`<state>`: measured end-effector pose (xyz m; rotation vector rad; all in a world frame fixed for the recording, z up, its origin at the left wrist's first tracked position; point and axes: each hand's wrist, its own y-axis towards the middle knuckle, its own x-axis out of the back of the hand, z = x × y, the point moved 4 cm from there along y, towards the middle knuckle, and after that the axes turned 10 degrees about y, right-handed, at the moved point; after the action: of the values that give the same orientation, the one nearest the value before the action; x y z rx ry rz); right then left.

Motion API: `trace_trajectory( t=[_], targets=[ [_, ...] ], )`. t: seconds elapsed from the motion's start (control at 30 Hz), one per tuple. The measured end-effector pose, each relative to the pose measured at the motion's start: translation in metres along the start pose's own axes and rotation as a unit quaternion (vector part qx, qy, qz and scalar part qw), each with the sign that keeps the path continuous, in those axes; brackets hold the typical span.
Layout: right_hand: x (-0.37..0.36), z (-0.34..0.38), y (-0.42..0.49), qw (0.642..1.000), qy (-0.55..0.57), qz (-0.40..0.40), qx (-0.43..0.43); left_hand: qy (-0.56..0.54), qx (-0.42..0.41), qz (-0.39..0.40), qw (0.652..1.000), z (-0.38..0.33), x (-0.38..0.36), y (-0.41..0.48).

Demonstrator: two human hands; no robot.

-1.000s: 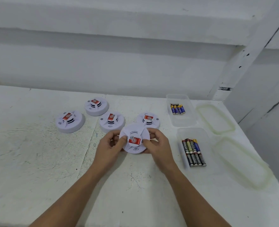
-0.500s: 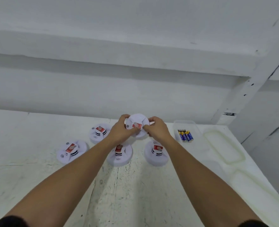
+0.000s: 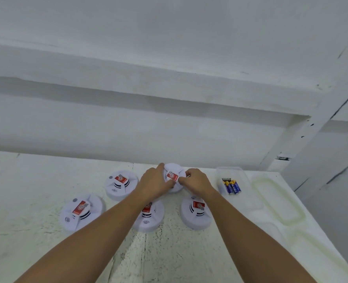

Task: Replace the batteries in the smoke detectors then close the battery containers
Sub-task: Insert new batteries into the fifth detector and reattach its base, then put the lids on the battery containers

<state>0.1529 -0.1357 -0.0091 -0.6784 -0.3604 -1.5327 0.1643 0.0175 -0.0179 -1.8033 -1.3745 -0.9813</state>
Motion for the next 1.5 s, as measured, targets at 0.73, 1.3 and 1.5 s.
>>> trace_trajectory(
  t=[0.73, 1.3, 1.5],
  targets=[
    [0.014, 0.011, -0.036, 1.000, -0.009, -0.004, 0.006, 0.050, 0.044, 0.001, 0.998, -0.020, 0.003, -0.022],
    [0.200, -0.109, -0.162, 0.949, 0.100, -0.299, 0.021, -0.086, -0.229, -0.115, 0.963, -0.232, -0.053, -0.083],
    [0.231, -0.196, -0.202, 0.945, 0.023, -0.313, -0.088, 0.077, -0.344, 0.045, 0.935, -0.316, -0.116, -0.097]
  ],
)
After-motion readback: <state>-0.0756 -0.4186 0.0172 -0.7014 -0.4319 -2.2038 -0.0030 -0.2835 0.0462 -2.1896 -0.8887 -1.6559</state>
